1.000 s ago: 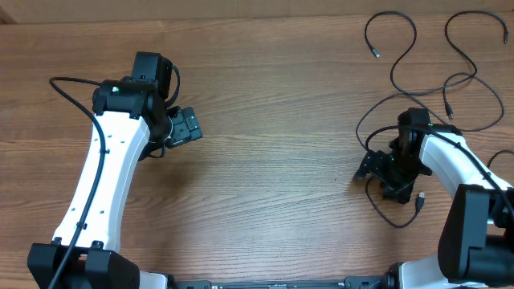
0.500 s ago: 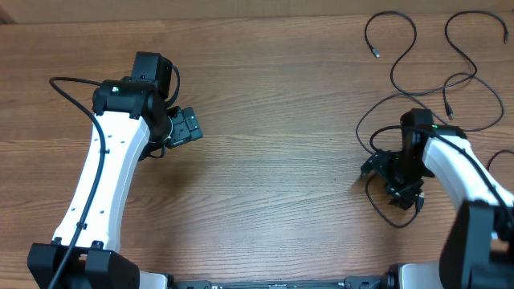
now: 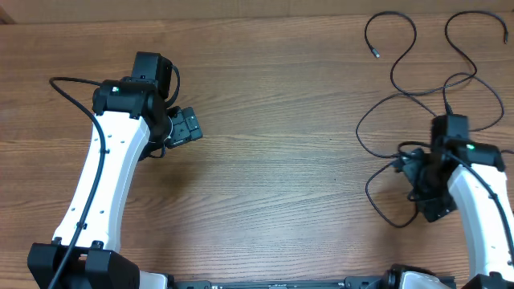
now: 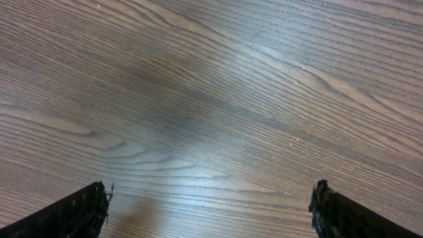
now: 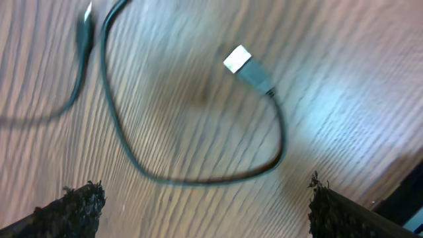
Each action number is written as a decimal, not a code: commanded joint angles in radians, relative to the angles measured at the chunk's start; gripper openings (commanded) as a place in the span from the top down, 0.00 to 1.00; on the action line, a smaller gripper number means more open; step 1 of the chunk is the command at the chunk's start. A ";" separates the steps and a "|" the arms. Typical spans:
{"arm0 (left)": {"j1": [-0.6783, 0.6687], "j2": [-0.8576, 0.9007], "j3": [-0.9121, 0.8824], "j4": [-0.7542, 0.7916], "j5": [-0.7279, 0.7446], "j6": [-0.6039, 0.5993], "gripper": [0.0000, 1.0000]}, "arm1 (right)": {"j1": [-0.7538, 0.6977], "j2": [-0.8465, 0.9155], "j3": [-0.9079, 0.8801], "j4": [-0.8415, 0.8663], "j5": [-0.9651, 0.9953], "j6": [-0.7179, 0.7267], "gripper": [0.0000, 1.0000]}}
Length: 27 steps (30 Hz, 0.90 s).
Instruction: Untangle cables
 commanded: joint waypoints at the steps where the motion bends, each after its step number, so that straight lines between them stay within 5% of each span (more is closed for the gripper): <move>1: 0.004 0.002 0.011 -0.003 -0.013 0.020 0.01 | -0.107 0.008 -0.031 0.007 0.036 0.026 0.00; 9: 0.004 0.002 0.011 0.003 -0.013 0.019 0.00 | -0.338 0.009 -0.128 0.012 0.025 0.017 0.00; 27: 0.004 0.002 0.011 0.001 -0.012 0.019 0.01 | -0.327 0.010 -0.243 0.174 -0.113 -0.055 0.00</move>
